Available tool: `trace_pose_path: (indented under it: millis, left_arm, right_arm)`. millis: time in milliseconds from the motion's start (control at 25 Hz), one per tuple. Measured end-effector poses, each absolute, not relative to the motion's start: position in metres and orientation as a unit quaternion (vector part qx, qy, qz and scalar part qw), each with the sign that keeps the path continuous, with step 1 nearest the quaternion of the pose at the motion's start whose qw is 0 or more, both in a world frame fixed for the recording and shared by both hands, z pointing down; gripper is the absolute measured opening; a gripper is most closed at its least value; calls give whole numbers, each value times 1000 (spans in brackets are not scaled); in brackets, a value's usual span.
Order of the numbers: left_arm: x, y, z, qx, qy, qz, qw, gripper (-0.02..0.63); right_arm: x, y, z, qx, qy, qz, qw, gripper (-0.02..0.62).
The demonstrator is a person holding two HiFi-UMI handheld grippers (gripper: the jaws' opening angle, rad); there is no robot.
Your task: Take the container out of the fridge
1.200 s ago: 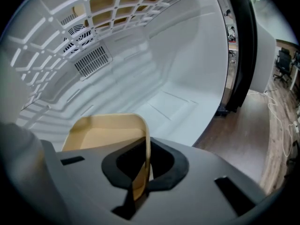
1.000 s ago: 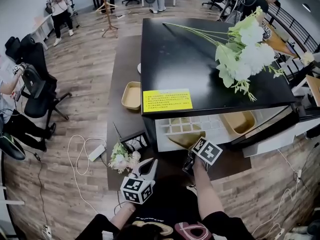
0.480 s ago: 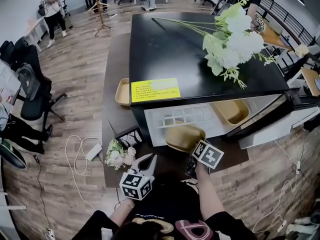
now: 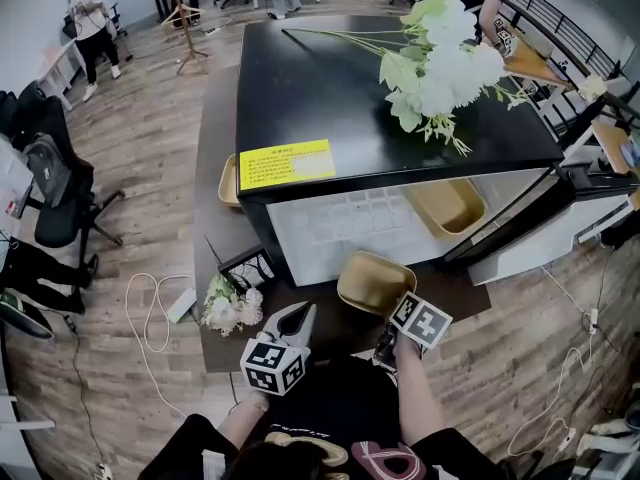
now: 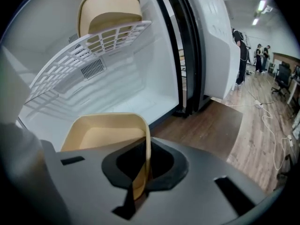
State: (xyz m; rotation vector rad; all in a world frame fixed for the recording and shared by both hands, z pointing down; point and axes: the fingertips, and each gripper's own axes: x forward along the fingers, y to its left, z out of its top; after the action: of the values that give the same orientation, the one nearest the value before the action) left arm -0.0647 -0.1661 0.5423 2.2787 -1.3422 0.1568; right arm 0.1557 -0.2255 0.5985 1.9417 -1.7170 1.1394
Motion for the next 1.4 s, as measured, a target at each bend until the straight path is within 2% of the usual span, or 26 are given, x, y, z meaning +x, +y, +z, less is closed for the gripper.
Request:
trace_pose_path:
  millis: [800, 1400]
  left_arm:
    - [-5, -162, 540, 859, -449, 62, 236, 8]
    - [-1, -153, 548, 846, -472, 70, 238, 8]
  right_arm:
    - [249, -175, 629, 724, -528, 410, 172, 11]
    - [267, -173, 661, 717, -522, 409, 213, 12]
